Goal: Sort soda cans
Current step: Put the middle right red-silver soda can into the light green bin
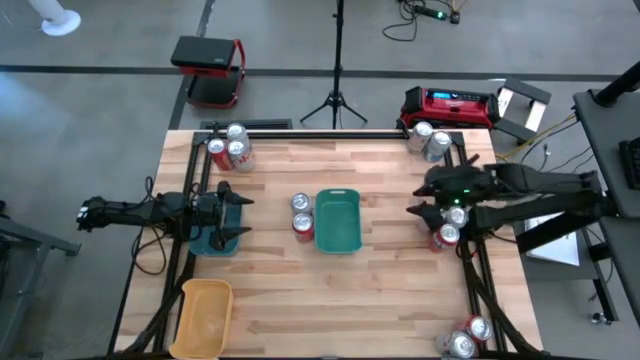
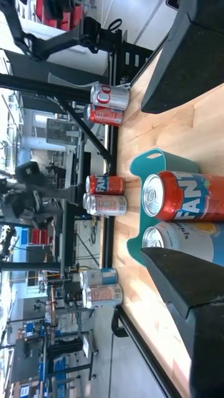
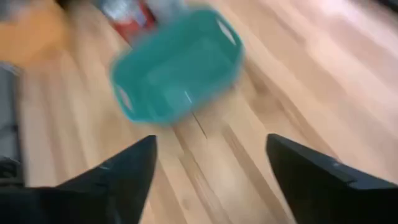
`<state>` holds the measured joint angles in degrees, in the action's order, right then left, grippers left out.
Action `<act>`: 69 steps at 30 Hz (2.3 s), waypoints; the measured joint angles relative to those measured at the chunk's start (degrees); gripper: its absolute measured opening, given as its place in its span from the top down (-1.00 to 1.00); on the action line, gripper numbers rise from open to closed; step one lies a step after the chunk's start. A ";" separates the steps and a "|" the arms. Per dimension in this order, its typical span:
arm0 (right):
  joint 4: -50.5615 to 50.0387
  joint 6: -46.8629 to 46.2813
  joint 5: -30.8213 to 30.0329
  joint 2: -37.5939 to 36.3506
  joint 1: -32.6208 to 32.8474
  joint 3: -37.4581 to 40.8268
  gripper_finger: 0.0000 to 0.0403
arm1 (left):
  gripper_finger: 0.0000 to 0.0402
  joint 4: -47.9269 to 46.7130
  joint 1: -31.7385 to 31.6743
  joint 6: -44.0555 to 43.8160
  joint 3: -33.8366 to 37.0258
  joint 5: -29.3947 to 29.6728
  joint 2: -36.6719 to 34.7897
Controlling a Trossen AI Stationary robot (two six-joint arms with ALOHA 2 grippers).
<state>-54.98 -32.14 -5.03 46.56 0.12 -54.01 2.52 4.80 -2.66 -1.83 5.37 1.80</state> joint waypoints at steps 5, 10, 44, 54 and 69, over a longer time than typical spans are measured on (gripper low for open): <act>-15.36 -3.72 0.57 9.89 -0.02 -5.41 -0.87 | -0.77 -0.04 0.02 0.00 0.00 0.02 -0.01; -20.72 -4.83 0.95 14.96 -0.10 -4.85 -0.97 | -0.77 -0.01 0.02 0.00 0.00 0.02 -0.01; -17.75 2.37 9.13 19.69 -12.57 7.79 -0.48 | -0.77 -0.01 0.02 0.00 0.00 0.04 -0.01; -21.61 8.80 8.89 29.01 -11.94 -8.89 -0.48 | -0.77 -0.01 0.02 0.00 0.00 0.04 -0.01; -35.48 25.21 3.53 57.04 -10.27 -55.70 -0.48 | -0.77 -0.02 0.01 0.00 0.00 0.02 -0.01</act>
<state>-90.46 -6.93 -1.50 103.60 -10.15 -109.71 2.50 4.81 -2.66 -1.83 5.39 1.79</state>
